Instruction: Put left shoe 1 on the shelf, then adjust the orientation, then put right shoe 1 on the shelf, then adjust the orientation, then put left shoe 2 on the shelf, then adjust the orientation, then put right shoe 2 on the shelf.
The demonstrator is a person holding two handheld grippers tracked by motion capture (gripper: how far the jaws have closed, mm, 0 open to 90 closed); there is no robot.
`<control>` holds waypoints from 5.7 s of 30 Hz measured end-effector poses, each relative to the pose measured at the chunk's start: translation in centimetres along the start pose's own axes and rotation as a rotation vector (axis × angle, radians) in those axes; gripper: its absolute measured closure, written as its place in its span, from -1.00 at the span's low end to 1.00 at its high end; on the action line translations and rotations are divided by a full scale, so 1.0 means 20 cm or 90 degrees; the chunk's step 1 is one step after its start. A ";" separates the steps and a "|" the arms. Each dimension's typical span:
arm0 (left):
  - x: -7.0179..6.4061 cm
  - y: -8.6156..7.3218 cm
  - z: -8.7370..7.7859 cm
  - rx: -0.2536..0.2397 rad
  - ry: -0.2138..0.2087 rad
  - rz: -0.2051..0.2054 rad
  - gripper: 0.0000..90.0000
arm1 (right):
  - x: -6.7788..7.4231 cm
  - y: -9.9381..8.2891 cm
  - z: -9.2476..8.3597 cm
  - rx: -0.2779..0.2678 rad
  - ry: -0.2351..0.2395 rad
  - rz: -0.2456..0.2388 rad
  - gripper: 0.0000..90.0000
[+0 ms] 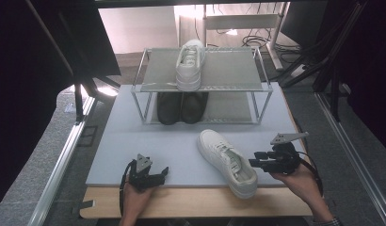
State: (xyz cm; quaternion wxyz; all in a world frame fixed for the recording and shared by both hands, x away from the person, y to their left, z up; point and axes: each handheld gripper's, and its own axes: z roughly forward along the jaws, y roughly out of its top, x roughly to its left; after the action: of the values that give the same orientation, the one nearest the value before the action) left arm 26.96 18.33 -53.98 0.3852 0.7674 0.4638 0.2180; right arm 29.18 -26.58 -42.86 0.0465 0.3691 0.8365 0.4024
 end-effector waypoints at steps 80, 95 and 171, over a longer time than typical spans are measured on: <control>0.00 0.00 0.00 0.000 0.000 0.002 -0.71 | -0.13 0.19 -0.01 -0.011 0.113 0.203 0.87; 0.00 0.00 0.00 0.000 0.000 0.002 -0.71 | -0.15 0.26 -0.11 -0.049 0.136 0.227 0.87; 0.00 0.00 0.00 0.001 -0.001 0.002 -0.71 | -0.40 0.98 -0.17 -0.267 -0.018 0.365 0.86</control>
State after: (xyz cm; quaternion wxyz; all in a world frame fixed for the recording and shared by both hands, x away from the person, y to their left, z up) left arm 26.99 18.40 -53.97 0.3847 0.7688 0.4623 0.2175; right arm 45.06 -25.99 -28.50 0.0182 0.5771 0.5970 0.5570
